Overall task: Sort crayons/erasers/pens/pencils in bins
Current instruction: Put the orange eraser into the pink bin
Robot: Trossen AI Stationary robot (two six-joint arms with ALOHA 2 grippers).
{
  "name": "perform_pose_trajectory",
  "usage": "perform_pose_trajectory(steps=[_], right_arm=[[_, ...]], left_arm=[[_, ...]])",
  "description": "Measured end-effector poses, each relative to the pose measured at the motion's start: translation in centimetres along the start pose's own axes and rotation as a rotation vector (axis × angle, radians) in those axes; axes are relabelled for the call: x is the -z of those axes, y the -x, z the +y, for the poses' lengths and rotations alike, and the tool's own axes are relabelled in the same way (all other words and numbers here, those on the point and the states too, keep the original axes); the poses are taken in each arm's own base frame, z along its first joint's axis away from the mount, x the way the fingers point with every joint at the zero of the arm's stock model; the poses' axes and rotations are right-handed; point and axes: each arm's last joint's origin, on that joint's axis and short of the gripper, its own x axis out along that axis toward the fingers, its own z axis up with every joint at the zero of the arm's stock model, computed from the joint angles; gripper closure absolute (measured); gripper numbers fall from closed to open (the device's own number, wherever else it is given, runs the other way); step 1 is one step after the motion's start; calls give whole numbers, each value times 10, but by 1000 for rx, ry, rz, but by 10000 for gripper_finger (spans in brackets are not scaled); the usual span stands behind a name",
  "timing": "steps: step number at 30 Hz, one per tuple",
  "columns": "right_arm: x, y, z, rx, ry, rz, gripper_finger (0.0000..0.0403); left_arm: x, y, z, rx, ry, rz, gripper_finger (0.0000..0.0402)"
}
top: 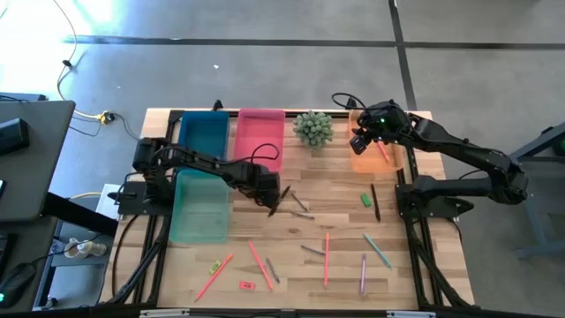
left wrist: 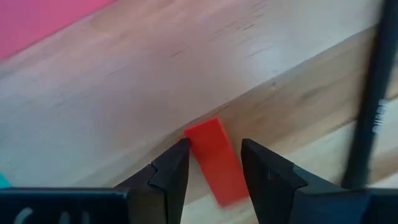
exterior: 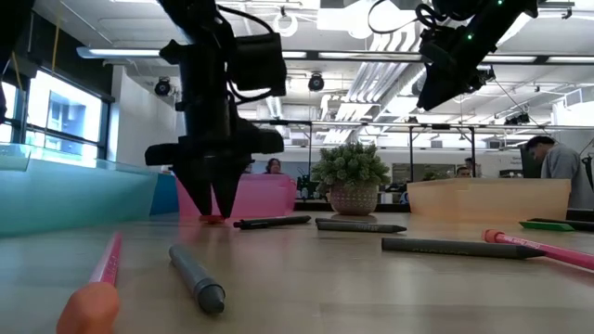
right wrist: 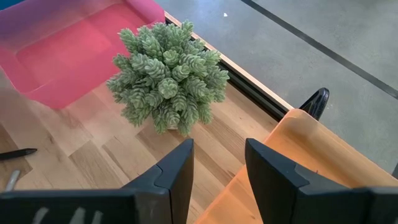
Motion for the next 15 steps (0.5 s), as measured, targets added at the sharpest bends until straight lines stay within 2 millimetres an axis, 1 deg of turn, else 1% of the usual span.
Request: perform_pose_trajectory(steps=[2,11,15], right_arm=[[0,0,0,0,0,0,265],[0,0,0,0,0,0,265],[0,0,0,0,0,0,265]], left_arm=[[1,-3,-1,-8,-3,2,268],[3,-3,-2,-8,-9,4,270],[7,-4,-3,-23,-45,6,280]])
